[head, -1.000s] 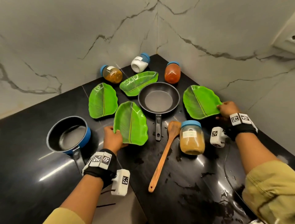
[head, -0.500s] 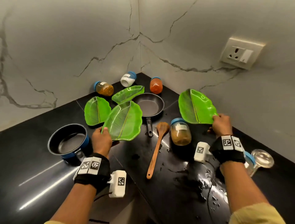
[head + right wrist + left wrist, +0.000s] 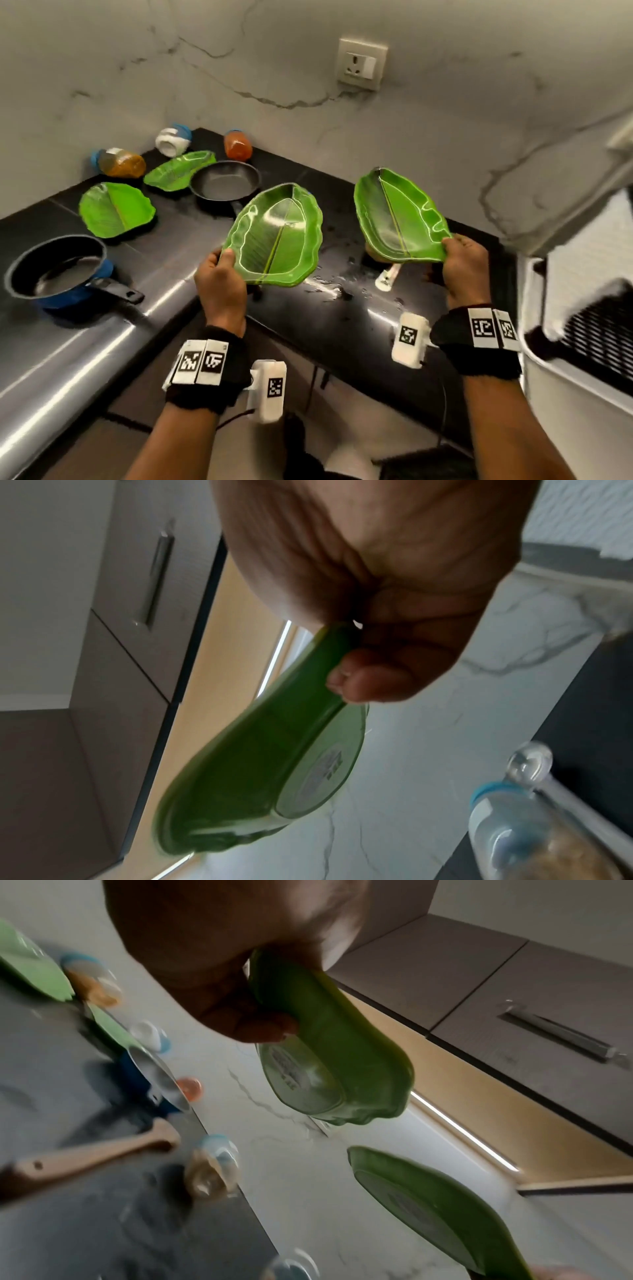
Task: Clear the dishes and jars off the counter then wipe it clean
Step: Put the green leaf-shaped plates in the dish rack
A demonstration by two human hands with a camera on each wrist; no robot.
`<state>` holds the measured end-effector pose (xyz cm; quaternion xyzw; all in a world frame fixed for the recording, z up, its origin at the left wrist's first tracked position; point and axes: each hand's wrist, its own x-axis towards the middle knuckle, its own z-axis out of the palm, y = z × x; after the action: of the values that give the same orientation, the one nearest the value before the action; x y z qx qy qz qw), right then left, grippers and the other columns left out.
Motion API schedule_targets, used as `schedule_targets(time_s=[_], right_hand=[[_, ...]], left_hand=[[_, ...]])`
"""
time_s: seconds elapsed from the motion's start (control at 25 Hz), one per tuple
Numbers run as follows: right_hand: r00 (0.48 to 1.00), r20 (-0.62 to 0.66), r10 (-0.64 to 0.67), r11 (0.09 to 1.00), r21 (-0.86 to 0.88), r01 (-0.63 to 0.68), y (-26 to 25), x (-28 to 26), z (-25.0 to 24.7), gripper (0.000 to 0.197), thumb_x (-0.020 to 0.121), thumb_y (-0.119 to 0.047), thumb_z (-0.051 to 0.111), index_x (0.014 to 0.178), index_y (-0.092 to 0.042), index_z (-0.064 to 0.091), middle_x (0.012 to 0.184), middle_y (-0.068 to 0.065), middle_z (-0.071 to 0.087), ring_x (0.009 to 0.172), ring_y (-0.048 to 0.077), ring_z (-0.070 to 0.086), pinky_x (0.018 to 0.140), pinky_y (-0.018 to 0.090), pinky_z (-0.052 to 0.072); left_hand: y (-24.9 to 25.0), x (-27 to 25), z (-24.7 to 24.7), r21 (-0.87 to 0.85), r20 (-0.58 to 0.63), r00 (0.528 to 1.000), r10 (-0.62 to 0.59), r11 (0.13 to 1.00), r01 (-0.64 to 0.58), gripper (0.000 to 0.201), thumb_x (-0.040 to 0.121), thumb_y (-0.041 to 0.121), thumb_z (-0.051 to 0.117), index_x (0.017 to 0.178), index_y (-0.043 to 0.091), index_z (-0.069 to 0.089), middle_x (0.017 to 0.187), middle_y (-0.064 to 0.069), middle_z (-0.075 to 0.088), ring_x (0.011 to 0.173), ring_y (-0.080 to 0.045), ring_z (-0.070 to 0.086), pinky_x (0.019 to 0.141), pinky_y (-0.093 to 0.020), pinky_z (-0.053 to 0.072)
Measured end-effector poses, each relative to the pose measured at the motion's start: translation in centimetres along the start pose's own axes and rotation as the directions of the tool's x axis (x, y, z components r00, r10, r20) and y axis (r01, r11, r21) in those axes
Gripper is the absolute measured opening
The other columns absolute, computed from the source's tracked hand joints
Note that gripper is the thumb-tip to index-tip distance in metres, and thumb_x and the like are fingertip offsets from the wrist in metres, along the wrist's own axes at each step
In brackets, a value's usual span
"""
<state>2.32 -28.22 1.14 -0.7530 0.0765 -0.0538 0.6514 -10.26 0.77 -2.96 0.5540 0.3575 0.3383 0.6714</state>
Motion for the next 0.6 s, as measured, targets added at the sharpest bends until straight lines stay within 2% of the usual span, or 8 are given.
schedule_targets(time_s=[0.08,0.16,0.2,0.28,0.32,0.36,0.52,0.6], right_hand=[[0.999,-0.015,0.034,0.998,0.059,-0.033,0.1,-1.7,-4.2,0.028,0.095,-0.011,0.045,0.07,-0.012,0.057,0.064,0.01,0.049,0.045,0.021,0.047,0.036,0.027,0.046],[0.998,-0.059,0.033,0.994,0.107,-0.027,-0.5,-3.6,-8.7,0.026,0.098,-0.01,0.044,0.075,-0.013,0.057,0.065,0.011,0.05,0.038,0.014,0.047,0.033,0.023,0.044],[0.996,-0.088,0.029,0.991,0.13,-0.018,-0.6,-4.3,-11.0,0.025,0.098,-0.01,0.044,0.077,-0.013,0.057,0.064,0.011,0.051,0.036,0.012,0.047,0.033,0.023,0.044],[0.992,-0.122,0.031,0.983,0.184,-0.008,-1.2,-5.7,-15.0,0.022,0.099,-0.01,0.045,0.081,-0.013,0.057,0.06,0.009,0.052,0.034,0.012,0.046,0.035,0.022,0.043],[0.99,-0.138,0.034,0.976,0.216,-0.003,-1.4,-6.4,-17.0,0.02,0.099,-0.009,0.045,0.082,-0.012,0.057,0.056,0.008,0.051,0.033,0.012,0.044,0.036,0.023,0.043],[0.988,-0.149,0.035,0.97,0.244,0.002,-1.8,-7.0,-18.4,0.019,0.099,-0.009,0.045,0.084,-0.011,0.057,0.054,0.006,0.051,0.034,0.012,0.044,0.036,0.023,0.043],[0.965,-0.261,0.001,0.958,0.278,0.074,-3.7,-7.8,-28.7,0.012,0.098,-0.011,0.049,0.091,-0.011,0.058,0.06,0.004,0.055,0.038,0.01,0.048,0.041,0.026,0.049],[0.947,-0.32,-0.007,0.959,0.266,0.097,-4.3,-7.3,-34.0,0.008,0.097,-0.01,0.051,0.094,-0.01,0.058,0.067,0.007,0.055,0.04,0.009,0.049,0.042,0.027,0.05]], left_hand=[[-1.1,-2.7,1.7,-0.006,0.077,0.997,-0.028,1.0,0.028,0.02,0.076,0.033,0.055,0.069,0.021,0.069,0.072,-0.003,0.063,0.073,-0.029,0.058,0.073,-0.053,0.053],[-0.9,-6.5,4.1,0.026,0.176,0.983,-0.051,0.999,0.047,0.021,0.077,0.039,0.055,0.074,0.024,0.069,0.076,-0.005,0.064,0.073,-0.032,0.061,0.072,-0.059,0.054],[-0.6,-8.2,5.3,0.02,0.218,0.975,-0.046,0.999,0.043,0.021,0.081,0.037,0.054,0.077,0.021,0.068,0.076,-0.005,0.062,0.069,-0.027,0.06,0.068,-0.055,0.056],[-0.2,-11.7,7.5,-0.046,0.279,0.96,-0.03,0.998,0.044,0.017,0.094,0.021,0.049,0.09,0.016,0.064,0.079,-0.006,0.061,0.059,-0.011,0.058,0.05,-0.032,0.055],[-0.1,-13.2,8.6,-0.072,0.311,0.95,-0.031,0.996,0.056,0.018,0.097,0.016,0.046,0.098,0.011,0.063,0.081,-0.007,0.063,0.058,-0.009,0.059,0.044,-0.025,0.051],[0.1,-14.4,9.4,-0.093,0.348,0.937,-0.029,0.994,0.065,0.02,0.098,0.015,0.045,0.101,0.011,0.064,0.082,-0.006,0.065,0.06,-0.011,0.061,0.042,-0.023,0.05],[0.9,-21.6,15.9,-0.13,0.508,0.861,-0.023,0.986,0.103,0.021,0.099,0.018,0.045,0.089,0.017,0.063,0.08,-0.004,0.064,0.066,-0.021,0.06,0.042,-0.028,0.054],[1.6,-25.5,19.2,-0.163,0.557,0.83,0.012,0.982,0.095,0.019,0.098,0.019,0.047,0.092,0.016,0.065,0.084,-0.007,0.064,0.074,-0.028,0.063,0.055,-0.04,0.059]])
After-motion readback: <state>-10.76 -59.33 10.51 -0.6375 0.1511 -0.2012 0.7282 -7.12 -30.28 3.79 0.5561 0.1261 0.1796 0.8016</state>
